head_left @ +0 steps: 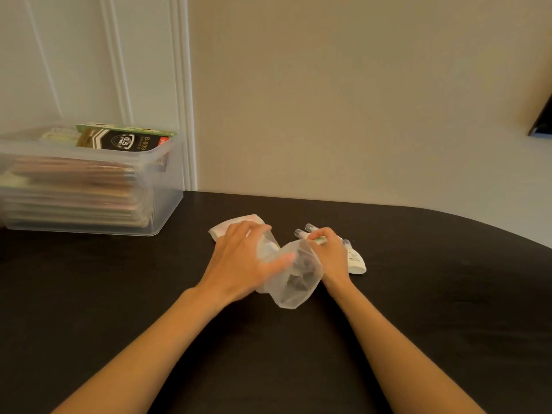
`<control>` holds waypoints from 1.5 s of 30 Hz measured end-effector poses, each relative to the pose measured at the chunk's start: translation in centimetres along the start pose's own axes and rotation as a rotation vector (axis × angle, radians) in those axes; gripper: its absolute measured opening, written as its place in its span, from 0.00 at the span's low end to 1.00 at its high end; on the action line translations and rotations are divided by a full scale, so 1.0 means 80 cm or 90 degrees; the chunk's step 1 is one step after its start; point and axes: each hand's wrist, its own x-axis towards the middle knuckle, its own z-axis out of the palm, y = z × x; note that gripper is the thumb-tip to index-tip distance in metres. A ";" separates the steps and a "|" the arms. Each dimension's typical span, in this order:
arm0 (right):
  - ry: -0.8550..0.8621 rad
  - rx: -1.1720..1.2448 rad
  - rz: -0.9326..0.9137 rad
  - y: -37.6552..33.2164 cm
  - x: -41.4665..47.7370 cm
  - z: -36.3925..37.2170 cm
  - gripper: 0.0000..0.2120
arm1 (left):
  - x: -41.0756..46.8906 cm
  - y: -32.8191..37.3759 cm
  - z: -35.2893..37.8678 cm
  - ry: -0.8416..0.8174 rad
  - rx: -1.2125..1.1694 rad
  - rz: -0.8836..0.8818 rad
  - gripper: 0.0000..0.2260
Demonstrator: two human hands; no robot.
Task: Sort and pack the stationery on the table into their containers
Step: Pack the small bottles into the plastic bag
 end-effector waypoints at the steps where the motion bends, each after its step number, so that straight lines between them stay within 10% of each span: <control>1: -0.013 0.094 0.037 -0.002 -0.011 -0.012 0.04 | -0.008 0.005 0.001 -0.021 0.043 0.010 0.28; 5: -0.153 0.453 0.082 -0.017 -0.054 -0.062 0.09 | -0.034 0.014 0.003 -0.040 0.092 -0.014 0.21; 10: -0.274 0.550 0.035 -0.034 -0.092 -0.096 0.08 | -0.040 0.020 0.007 0.052 0.017 -0.103 0.07; 33: -0.104 -0.358 -0.528 -0.018 -0.107 -0.017 0.16 | -0.030 0.014 0.009 0.096 -0.116 -0.148 0.06; 45: -0.159 -0.591 -0.511 -0.034 -0.098 0.012 0.12 | -0.036 -0.001 0.006 0.088 -0.051 -0.154 0.10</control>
